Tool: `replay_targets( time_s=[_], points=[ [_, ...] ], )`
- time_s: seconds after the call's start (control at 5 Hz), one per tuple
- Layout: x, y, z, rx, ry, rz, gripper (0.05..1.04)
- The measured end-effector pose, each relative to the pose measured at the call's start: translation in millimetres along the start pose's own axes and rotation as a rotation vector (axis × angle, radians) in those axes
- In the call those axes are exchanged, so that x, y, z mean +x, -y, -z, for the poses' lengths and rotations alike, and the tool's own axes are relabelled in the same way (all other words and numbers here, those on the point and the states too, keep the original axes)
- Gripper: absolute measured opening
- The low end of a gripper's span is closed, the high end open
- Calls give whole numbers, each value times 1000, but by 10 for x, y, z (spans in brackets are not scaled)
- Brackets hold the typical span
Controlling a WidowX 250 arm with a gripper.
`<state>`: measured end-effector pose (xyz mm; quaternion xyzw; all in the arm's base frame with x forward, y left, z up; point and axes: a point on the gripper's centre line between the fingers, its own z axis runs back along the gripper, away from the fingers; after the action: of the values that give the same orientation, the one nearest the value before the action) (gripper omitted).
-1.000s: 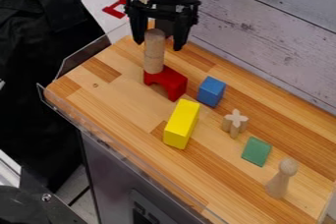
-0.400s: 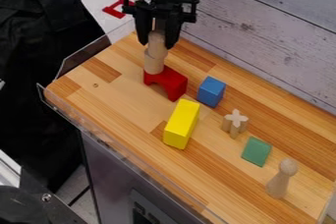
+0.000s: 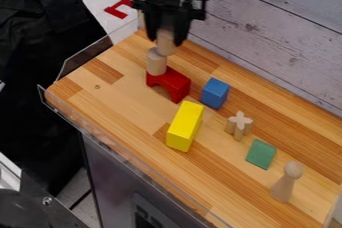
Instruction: Pick the white cylinder block and put it on top of the blue cube
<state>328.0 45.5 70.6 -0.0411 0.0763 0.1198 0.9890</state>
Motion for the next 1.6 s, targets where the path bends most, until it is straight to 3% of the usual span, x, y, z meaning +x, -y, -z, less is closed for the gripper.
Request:
replay_targets(
  time_s=[0.4,1.0,1.6],
  points=[
    [-32,329,60,-5,0,102,530],
    [-151,572,373,-39,-49,161,530],
    [-91,636,311,-25,-24,183,530]
  ],
)
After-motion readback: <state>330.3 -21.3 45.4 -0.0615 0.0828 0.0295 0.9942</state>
